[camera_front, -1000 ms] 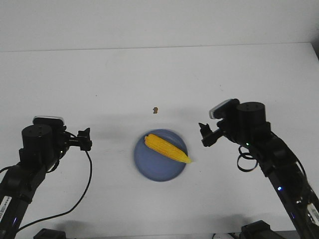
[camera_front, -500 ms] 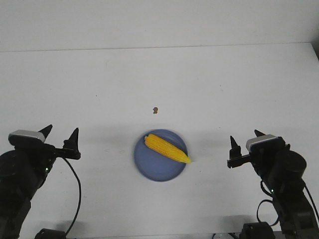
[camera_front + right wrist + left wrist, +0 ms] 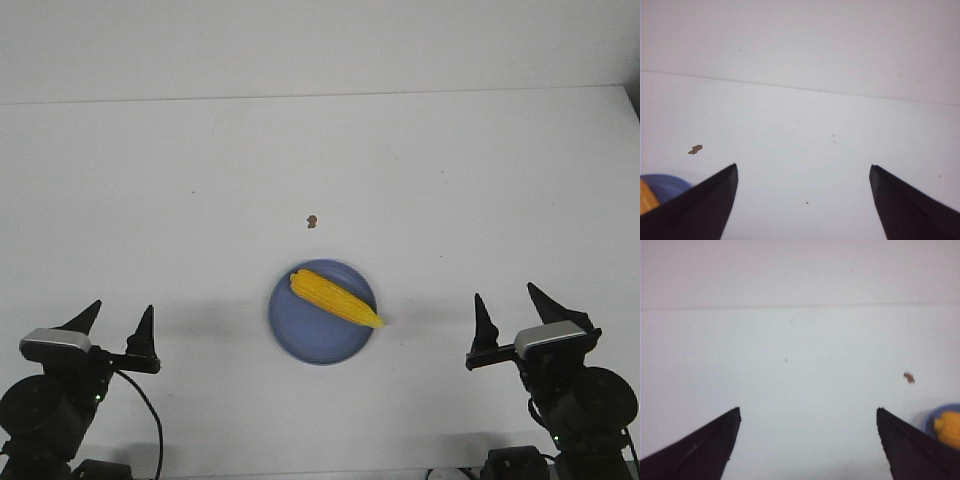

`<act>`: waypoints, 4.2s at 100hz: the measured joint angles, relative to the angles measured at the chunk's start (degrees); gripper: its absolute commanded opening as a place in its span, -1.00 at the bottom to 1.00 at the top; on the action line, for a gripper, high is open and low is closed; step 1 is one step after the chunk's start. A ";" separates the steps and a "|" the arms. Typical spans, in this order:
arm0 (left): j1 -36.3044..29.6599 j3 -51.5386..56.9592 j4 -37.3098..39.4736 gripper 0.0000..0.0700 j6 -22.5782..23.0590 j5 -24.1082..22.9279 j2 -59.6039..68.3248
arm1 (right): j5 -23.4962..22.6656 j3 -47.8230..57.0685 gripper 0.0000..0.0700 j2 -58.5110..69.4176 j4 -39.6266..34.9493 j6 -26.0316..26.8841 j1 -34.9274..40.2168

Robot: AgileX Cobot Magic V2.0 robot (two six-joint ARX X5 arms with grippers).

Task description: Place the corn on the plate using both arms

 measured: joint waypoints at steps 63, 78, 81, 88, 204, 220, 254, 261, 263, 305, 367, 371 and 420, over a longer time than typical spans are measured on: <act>0.02 0.13 -1.77 -1.00 0.02 -0.92 -1.66 | 0.02 -0.98 -0.97 0.02 -0.46 0.13 0.00; 0.02 0.13 -1.75 -0.99 0.07 -0.92 -1.66 | 0.00 -0.98 -0.97 0.02 -0.46 0.13 0.00; 0.02 0.13 -1.75 -0.98 0.07 -0.92 -1.66 | 0.00 -0.98 -0.97 0.02 -0.46 0.13 0.00; 0.02 0.13 -1.75 -0.96 0.07 -0.92 -1.66 | 0.02 -0.98 -0.97 0.02 -0.46 0.13 0.00; 0.02 0.13 -1.75 -0.96 0.07 -0.92 -1.66 | 0.02 -0.98 -0.97 0.02 -0.42 0.13 0.00; 0.02 0.13 -1.70 -0.96 0.07 -0.92 -1.66 | 0.02 -0.98 -0.97 0.02 -0.42 0.13 0.00; 0.55 -4.66 8.00 -0.96 -0.17 -0.94 -6.34 | 0.00 -0.98 -0.97 0.02 -0.39 0.13 0.00; 1.11 -7.82 10.75 -0.96 -0.17 -0.96 -8.46 | 0.02 -0.98 -0.97 0.02 -0.39 0.13 0.00; 1.29 -8.74 11.34 -0.96 -0.17 -0.94 -9.07 | 0.00 -0.98 -0.97 0.02 -0.39 0.13 0.00; 4.46 -23.80 16.50 -0.96 -0.70 -0.96 -19.26 | 0.00 -0.98 -0.97 0.02 -0.39 0.13 0.00; 7.52 -33.00 29.66 -0.96 -1.44 -0.94 -19.21 | 0.00 -0.98 -0.97 0.02 -0.37 0.13 0.00; 7.65 -33.03 29.75 -0.96 -1.44 -0.94 -19.23 | 0.00 -0.98 -0.97 0.02 -0.37 0.13 0.00; 8.20 -33.05 29.81 -0.96 -1.44 -0.94 -19.23 | 0.00 -0.98 -0.97 0.02 -0.37 0.13 0.00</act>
